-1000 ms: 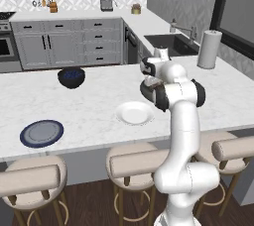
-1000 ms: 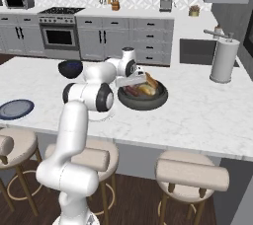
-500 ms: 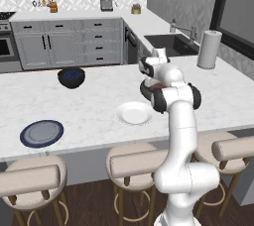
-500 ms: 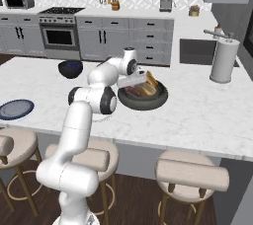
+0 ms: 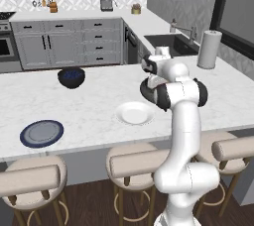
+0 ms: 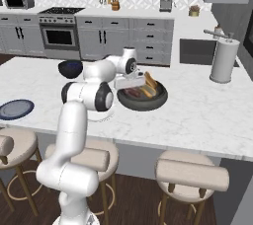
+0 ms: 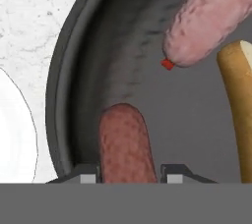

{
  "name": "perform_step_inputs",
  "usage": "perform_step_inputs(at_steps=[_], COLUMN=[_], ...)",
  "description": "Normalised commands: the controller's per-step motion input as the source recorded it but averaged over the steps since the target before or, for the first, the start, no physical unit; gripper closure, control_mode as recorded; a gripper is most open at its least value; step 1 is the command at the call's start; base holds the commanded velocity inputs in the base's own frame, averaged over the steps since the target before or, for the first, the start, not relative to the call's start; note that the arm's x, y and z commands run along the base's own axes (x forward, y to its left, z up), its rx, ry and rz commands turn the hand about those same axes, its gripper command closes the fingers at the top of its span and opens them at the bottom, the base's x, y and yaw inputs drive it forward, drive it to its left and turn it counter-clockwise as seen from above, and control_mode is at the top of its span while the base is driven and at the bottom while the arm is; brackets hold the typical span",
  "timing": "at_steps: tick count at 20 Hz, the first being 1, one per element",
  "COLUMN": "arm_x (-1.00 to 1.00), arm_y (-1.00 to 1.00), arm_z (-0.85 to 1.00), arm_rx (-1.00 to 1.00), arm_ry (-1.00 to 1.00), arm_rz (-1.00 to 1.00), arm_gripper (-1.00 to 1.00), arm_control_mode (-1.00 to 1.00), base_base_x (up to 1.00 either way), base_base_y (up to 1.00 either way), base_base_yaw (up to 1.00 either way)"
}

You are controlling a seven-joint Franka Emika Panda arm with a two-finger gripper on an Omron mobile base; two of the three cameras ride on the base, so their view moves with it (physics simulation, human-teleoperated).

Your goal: Place one bun and one sausage from the bowl on each plate.

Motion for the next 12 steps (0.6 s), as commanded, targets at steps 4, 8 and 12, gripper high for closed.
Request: perform_step_inputs(at_steps=[4, 8, 12], arm_x=[-0.63, -0.64, -0.34], arm_y=[0.25, 0.44, 0.73], arm_z=[0.63, 0.38, -0.01], arm_rx=[0.0, -0.01, 0.0], arm_ry=[-0.12, -0.05, 0.0], arm_rz=[0.02, 0.0, 0.01], arm_gripper=[1.0, 1.0, 1.0], arm_control_mode=[-1.0, -1.0, -1.0], base_base_x=[0.0, 0.0, 0.0], base_base_y=[0.0, 0.0, 0.0], base_base_yaw=[0.0, 0.0, 0.0])
